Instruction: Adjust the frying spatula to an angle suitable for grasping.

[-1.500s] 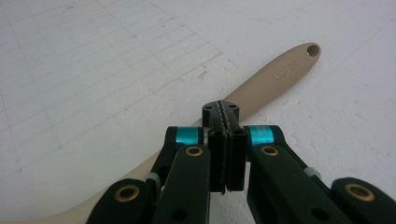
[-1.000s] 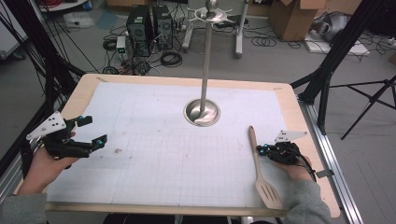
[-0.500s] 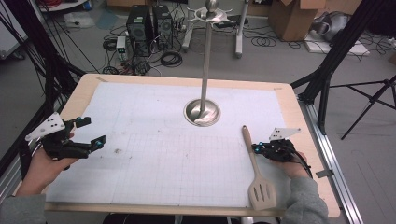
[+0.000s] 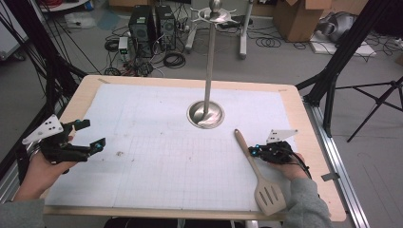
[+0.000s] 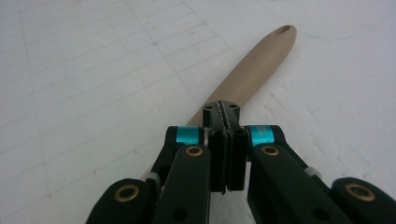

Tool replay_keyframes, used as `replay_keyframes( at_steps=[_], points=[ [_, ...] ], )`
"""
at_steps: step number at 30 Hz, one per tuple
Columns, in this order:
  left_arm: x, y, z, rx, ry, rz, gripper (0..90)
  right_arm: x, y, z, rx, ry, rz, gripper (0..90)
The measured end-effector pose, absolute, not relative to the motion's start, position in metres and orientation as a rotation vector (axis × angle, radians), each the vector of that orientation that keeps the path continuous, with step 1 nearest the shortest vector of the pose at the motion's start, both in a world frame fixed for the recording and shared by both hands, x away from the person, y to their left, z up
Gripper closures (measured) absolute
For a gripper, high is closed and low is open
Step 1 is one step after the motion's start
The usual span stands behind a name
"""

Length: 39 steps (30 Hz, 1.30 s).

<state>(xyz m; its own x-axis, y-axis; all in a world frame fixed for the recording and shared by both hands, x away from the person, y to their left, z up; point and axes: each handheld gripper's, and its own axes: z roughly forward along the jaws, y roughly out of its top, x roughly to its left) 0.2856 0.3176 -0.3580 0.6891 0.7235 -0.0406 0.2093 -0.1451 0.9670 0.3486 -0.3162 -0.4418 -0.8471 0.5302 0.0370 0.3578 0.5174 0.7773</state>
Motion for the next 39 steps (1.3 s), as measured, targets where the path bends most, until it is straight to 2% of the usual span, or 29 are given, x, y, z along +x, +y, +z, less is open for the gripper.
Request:
replay_keyframes(
  at_steps=[8,23,39],
  points=[
    [0.285,0.318,-0.358,1.694,0.756,0.532,5.6,0.347,-0.315,-0.438,0.716,2.553,1.237,90.0],
    [0.287,0.314,-0.355,1.691,0.736,0.523,5.6,0.31,-0.314,-0.431,0.552,2.652,1.266,90.0],
    [0.293,0.304,-0.357,1.697,0.715,0.483,5.6,0.297,-0.309,-0.435,0.478,2.747,1.064,90.0]
  ],
)
